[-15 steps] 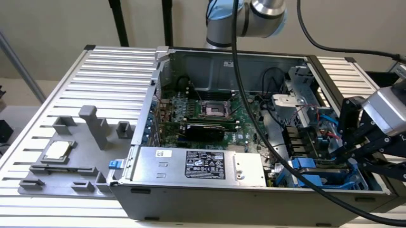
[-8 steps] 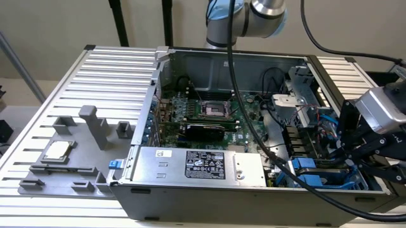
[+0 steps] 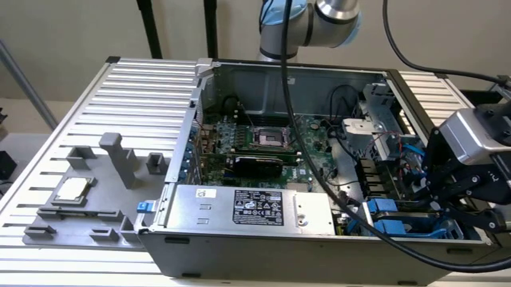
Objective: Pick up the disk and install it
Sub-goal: 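Insert the first disk wire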
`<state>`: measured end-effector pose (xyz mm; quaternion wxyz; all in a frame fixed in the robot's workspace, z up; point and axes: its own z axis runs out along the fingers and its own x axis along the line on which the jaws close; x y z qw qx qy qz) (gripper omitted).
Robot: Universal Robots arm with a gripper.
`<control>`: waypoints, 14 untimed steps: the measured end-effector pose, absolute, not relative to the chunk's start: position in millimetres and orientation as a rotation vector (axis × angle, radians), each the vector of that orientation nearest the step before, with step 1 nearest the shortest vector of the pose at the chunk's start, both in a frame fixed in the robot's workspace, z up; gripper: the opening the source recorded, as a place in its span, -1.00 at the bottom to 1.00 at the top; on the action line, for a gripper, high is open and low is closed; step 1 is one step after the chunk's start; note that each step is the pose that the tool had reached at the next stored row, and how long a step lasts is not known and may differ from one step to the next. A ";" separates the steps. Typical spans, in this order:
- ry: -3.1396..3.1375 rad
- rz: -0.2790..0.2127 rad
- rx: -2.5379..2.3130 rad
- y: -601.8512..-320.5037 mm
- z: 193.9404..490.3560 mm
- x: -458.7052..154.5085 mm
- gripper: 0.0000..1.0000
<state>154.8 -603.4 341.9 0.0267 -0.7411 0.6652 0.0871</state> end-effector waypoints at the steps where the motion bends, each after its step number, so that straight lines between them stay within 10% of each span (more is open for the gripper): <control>1: 2.063 0.270 -2.282 -603.3 341.7 154.5 -0.67; 14: 2.142 0.264 -2.197 -603.0 341.6 151.2 -0.67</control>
